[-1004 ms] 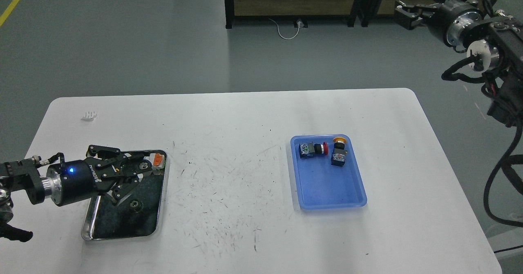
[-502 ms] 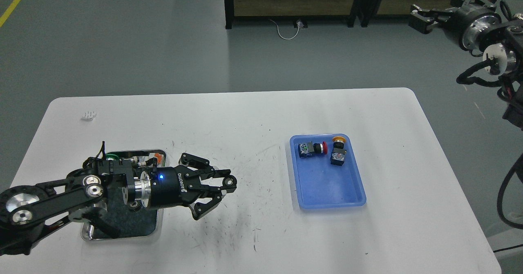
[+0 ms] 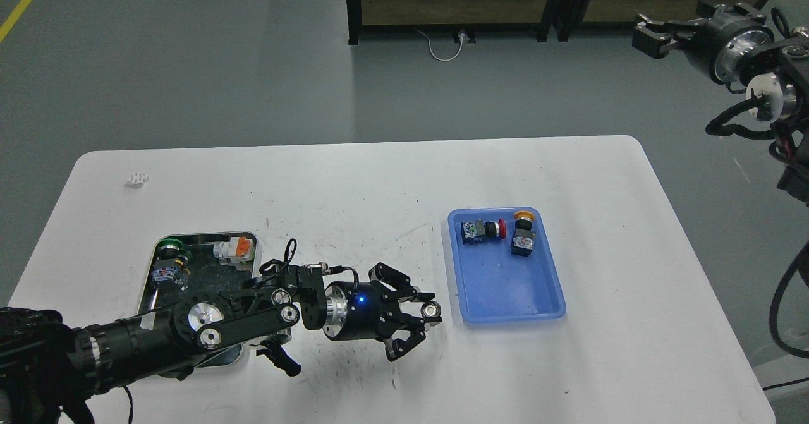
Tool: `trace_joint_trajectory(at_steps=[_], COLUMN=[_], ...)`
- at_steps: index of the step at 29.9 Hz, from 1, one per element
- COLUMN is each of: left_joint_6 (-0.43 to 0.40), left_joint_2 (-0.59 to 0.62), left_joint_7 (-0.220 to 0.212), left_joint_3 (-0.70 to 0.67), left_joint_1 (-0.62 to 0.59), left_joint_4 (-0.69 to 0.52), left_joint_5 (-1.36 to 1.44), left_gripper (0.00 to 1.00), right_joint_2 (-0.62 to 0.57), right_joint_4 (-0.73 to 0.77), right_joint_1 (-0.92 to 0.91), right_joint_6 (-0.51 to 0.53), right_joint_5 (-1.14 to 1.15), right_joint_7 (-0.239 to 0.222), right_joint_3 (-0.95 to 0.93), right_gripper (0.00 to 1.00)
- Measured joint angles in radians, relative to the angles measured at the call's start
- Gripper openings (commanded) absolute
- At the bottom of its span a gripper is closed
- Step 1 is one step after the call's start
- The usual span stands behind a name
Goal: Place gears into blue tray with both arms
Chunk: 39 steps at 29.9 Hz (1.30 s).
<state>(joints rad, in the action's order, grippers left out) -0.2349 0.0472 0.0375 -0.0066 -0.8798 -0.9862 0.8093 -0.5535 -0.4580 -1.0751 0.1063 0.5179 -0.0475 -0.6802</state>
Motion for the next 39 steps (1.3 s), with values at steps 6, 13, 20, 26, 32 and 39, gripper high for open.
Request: trace_joint_trajectory(at_steps=[6,13,20,26,32,39], left_joint_6=[0.013,0.025,0.03,0.064,0.079,0.05], left_joint_2=[-0.045,-0.047,-0.047,-0.047,-0.047,0.014], left_joint_7=[0.0,0.002,0.002,0.006,0.004,-0.007], left_joint_3=[0.012,0.048,0.049,0.05,0.02,-0.071], left_joint_1=[0.004,0.013,0.014,0.016,0.002,-0.113], left_joint_4=[0.094,0.157,0.177,0.176,0.127,0.08], left_joint_5=[0.001,0.001,0.0,-0.012,-0.077,-0.261], left_gripper=[0.26,0.27,0.56,0.95,0.98,0.98], right_joint_2=[0.002,0.002,0.003,0.003,0.001,-0.005], right_joint_4=[0.001,0.001,0.001,0.001,-0.002,-0.077], right_joint_1=[0.002,0.002,0.002,0.007,0.016,0.078], right_joint_6=[0.001,0.0,-0.001,0.0,0.018,0.101], right_joint_5=[0.001,0.002,0.002,0.002,0.002,0.001], right_joint_7=[0.0,0.003,0.004,0.006,0.007,0.024], right_joint_3=[0.006,0.013,0.013,0.013,0.013,0.013], right_gripper=[1.0,1.0,1.0,1.0,1.0,1.0])
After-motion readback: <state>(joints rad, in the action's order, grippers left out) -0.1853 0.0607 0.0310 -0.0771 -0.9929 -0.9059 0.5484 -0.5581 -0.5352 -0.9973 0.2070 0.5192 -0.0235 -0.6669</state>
